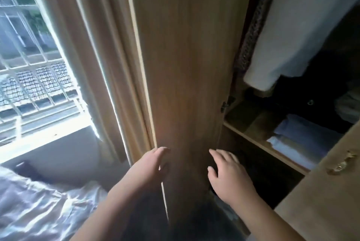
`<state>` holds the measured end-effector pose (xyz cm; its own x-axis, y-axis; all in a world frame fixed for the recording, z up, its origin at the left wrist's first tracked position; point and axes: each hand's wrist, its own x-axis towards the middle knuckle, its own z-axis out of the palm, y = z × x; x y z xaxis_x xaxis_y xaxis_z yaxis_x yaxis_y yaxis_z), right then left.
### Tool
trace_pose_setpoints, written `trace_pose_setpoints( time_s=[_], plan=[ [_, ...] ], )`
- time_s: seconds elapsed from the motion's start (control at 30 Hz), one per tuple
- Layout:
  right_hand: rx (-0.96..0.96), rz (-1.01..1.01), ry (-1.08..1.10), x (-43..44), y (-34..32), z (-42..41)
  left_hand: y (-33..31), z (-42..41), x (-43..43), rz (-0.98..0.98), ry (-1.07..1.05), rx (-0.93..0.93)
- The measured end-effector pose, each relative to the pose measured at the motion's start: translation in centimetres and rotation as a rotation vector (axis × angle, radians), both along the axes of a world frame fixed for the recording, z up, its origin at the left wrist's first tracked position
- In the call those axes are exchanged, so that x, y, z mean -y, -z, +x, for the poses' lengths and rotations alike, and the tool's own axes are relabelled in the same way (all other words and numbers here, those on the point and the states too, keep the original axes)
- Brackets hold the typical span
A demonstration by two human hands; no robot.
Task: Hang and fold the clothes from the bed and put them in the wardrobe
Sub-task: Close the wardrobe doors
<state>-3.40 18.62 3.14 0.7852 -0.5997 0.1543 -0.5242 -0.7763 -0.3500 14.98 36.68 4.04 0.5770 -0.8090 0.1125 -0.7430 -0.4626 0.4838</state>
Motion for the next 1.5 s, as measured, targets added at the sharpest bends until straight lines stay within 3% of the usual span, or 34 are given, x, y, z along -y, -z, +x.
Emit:
trace_pose_setpoints(
  time_s=[0.2, 0.4, 0.53, 0.77, 0.97, 1.13, 1.27, 1.5],
  plan=[
    [-0.002, -0.042, 0.021, -4.1, -0.9, 7.0, -1.9, 8.5, -2.1, -0.200, -0.196, -0.224],
    [0.029, -0.040, 0.153, -7.1, -1.6, 10.1, -3.3, 11.4, 1.7, -0.218, 0.208, -0.585],
    [0.055, -0.033, 0.246, -7.8, -1.7, 8.6, -0.9, 9.6, 2.4, -0.230, 0.250, -0.551],
    [0.123, -0.115, 0.472, -6.7, -1.9, 2.4, 0.3, 5.4, 3.4, -0.268, 0.589, -0.315],
    [0.223, -0.105, 0.650, -4.8, -3.1, -4.2, 0.4, 0.3, 9.4, -0.247, 0.797, -0.146],
    [0.327, -0.144, 0.768, -2.0, -4.3, -10.0, 0.6, -6.8, 16.5, -0.251, 0.856, -0.195],
    [0.390, -0.223, 0.723, 1.7, -6.5, -14.3, 0.2, -12.5, 22.7, -0.269, 0.878, -0.232],
    [0.172, -0.640, 0.487, 12.1, -11.3, -19.0, -0.1, -18.2, 32.0, -0.316, 0.764, -0.252]
  ],
)
